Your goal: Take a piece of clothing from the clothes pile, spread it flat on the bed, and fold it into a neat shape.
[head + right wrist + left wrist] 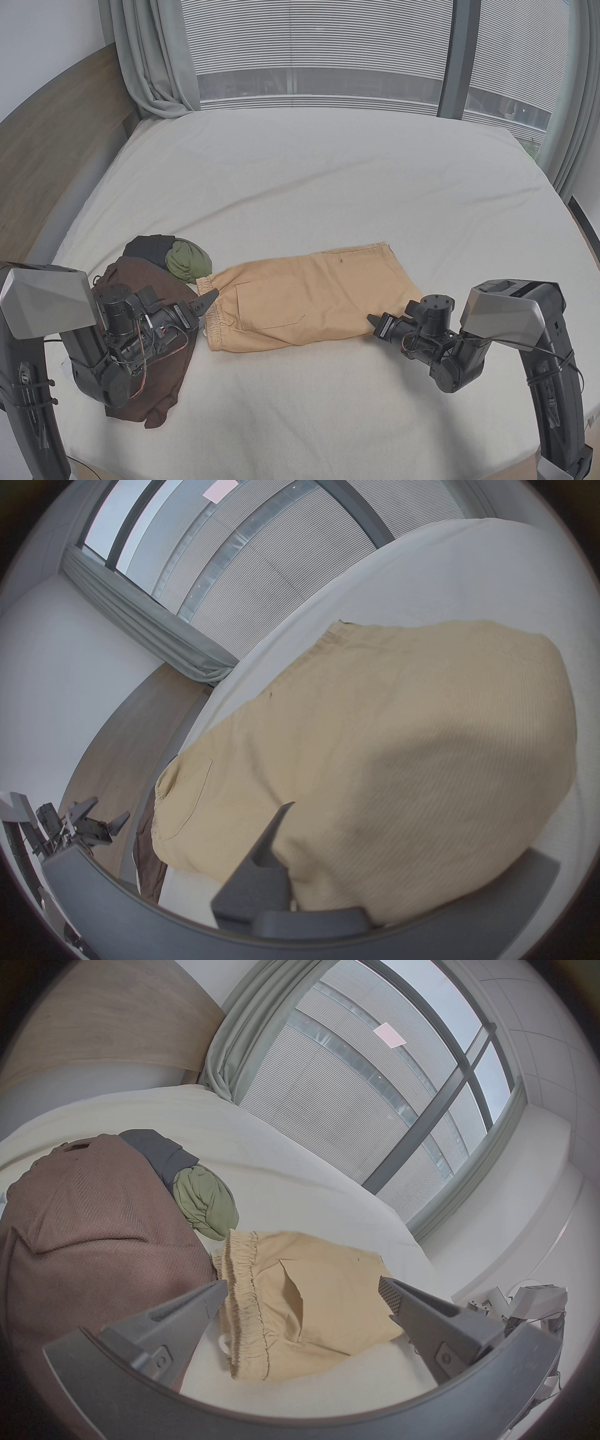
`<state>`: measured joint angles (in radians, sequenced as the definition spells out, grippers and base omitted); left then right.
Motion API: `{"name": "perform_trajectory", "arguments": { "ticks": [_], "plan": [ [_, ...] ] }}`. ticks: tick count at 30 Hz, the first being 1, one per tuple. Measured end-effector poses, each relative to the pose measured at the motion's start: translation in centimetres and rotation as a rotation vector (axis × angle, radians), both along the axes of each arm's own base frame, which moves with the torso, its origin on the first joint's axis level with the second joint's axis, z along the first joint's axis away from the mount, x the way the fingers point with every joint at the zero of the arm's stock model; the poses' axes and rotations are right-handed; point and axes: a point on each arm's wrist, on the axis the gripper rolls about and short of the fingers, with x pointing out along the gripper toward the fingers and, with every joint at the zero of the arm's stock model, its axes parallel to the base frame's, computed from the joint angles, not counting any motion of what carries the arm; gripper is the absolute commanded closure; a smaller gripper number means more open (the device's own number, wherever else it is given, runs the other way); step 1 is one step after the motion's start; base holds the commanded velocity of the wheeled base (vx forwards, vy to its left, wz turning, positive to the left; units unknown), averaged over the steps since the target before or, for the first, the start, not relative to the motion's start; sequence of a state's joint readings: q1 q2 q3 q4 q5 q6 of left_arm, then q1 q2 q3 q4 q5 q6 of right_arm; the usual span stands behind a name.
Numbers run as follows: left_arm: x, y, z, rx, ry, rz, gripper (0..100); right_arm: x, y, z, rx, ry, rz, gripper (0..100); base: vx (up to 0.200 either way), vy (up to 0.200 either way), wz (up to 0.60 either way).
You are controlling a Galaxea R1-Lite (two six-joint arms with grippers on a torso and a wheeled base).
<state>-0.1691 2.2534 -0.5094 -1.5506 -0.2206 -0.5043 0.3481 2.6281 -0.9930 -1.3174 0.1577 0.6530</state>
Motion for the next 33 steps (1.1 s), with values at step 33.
{"name": "perform_trajectory", "arguments": {
  "ticks": [33],
  "plan": [
    [-0.7, 0.2, -0.5, -0.017, 0.040, -0.073, 0, -11.7, -4.8, 1.1, -0.204, 0.174, -0.018, 100, 0.000, 0.000, 0.00]
  ]
}}
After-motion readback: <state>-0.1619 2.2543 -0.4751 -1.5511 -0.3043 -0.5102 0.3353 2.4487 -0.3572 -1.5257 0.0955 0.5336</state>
